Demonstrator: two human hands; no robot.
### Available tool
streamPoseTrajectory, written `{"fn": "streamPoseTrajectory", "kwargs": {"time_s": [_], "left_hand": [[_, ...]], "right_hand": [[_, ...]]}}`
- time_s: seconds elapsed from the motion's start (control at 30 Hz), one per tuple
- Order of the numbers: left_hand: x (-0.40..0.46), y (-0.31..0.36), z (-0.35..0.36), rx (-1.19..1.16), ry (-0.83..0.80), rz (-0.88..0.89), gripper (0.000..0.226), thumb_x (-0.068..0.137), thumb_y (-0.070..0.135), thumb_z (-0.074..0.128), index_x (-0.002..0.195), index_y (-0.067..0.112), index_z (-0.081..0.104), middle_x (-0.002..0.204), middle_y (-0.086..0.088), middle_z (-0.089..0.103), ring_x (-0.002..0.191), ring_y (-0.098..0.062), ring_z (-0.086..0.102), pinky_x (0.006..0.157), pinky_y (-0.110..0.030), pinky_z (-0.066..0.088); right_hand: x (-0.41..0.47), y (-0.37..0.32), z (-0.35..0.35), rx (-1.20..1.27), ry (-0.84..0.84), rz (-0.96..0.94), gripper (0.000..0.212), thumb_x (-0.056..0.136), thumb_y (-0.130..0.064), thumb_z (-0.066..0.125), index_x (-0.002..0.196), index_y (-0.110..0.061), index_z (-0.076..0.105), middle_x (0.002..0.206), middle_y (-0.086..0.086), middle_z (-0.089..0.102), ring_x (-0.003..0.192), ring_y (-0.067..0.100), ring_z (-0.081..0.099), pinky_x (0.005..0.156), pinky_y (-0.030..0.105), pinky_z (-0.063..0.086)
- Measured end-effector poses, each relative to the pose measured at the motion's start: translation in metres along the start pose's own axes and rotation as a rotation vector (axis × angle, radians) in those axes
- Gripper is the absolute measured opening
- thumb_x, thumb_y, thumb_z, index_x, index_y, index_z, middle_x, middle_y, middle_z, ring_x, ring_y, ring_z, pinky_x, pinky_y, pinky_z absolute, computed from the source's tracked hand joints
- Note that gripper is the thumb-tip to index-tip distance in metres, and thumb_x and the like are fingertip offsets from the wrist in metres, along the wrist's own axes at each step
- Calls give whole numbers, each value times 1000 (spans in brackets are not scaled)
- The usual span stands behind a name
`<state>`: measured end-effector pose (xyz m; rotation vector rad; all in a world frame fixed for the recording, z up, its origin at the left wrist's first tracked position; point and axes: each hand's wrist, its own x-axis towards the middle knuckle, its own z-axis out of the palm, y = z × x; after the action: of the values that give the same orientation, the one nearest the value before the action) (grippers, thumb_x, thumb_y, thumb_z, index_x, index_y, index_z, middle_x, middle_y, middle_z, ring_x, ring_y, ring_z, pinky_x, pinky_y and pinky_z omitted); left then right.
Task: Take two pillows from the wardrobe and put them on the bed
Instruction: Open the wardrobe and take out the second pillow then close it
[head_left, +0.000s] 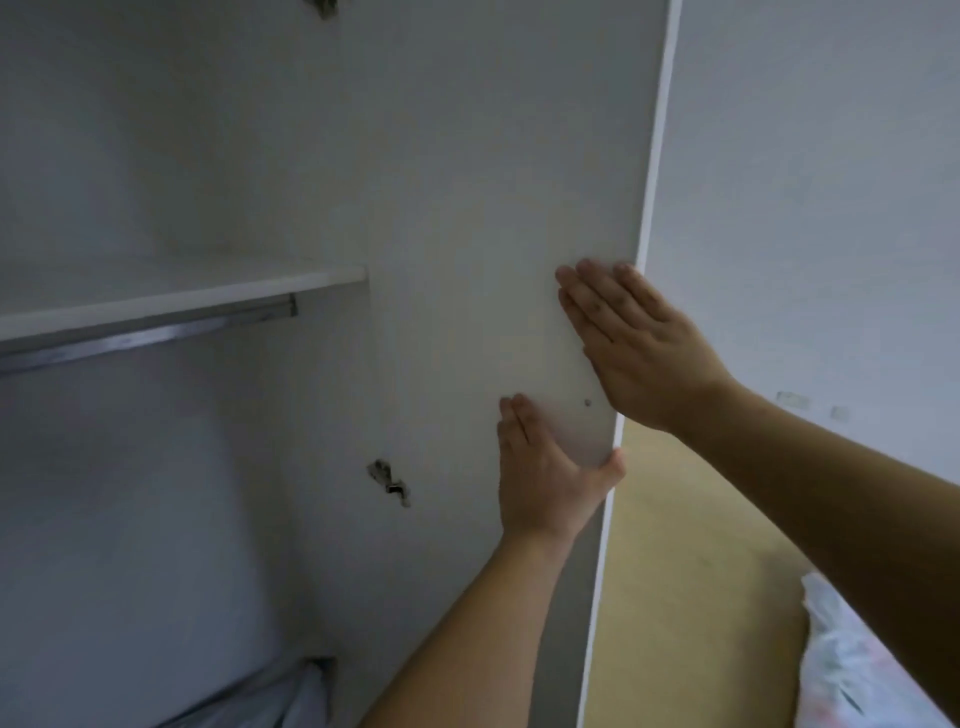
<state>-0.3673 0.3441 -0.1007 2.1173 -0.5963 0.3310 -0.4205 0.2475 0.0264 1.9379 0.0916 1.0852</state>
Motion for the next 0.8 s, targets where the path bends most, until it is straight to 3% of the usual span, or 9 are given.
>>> {"fn": "streamPoseTrajectory", "kwargs": {"time_s": [0.17, 0.3, 0.4, 0.53, 0.63, 0.8], "left_hand": [[35, 5, 30, 52, -16, -1, 140, 53, 89, 52, 149, 12, -15, 160, -10, -11, 147, -29, 0, 108, -59, 27], [46, -13, 46, 30, -28, 56, 142, 48, 98, 38, 146, 17, -25, 158, -8, -23, 145, -28, -17, 108, -66, 13], [49, -30, 44, 29, -33, 147, 131, 57, 93, 38, 147, 21, -24, 159, -8, -19, 145, -27, -16, 111, -64, 11], [57, -78, 17, 286, -78, 323, 101, 79, 79, 32, 148, 26, -18, 160, -8, -12, 147, -27, -10, 113, -62, 9], [59, -127, -16, 316, -91, 165, 92, 85, 73, 29, 146, 28, -24, 159, -4, -20, 145, -23, -17, 115, -57, -1], [40, -236, -98, 505, -57, -49, 85, 92, 64, 30, 143, 32, -30, 157, -1, -26, 145, -21, -21, 115, -49, -10]], "right_hand": [[-5, 19, 29, 5, -218, 45, 59, 96, -22, 40, 148, -2, 24, 157, 13, 22, 145, 30, 20, 119, 47, 19], [-7, 16, 40, -7, -193, 52, 60, 95, -22, 42, 148, -2, 25, 156, 14, 23, 145, 30, 21, 119, 46, 19], [-7, 4, 41, 23, -196, 97, 63, 91, -19, 46, 147, 0, 26, 156, 16, 23, 144, 31, 22, 119, 46, 18], [7, -29, 44, 105, -208, 108, 59, 91, -13, 30, 148, 1, 22, 157, 18, 19, 145, 33, 18, 120, 45, 12], [33, -78, 52, 272, -307, 88, 68, 88, -17, 26, 149, -1, -1, 160, 16, -2, 148, 30, -2, 118, 42, -9], [89, -201, 55, 570, -263, 15, 72, 87, -26, 26, 145, -3, -12, 159, 13, -12, 147, 27, -12, 118, 42, -16]]}}
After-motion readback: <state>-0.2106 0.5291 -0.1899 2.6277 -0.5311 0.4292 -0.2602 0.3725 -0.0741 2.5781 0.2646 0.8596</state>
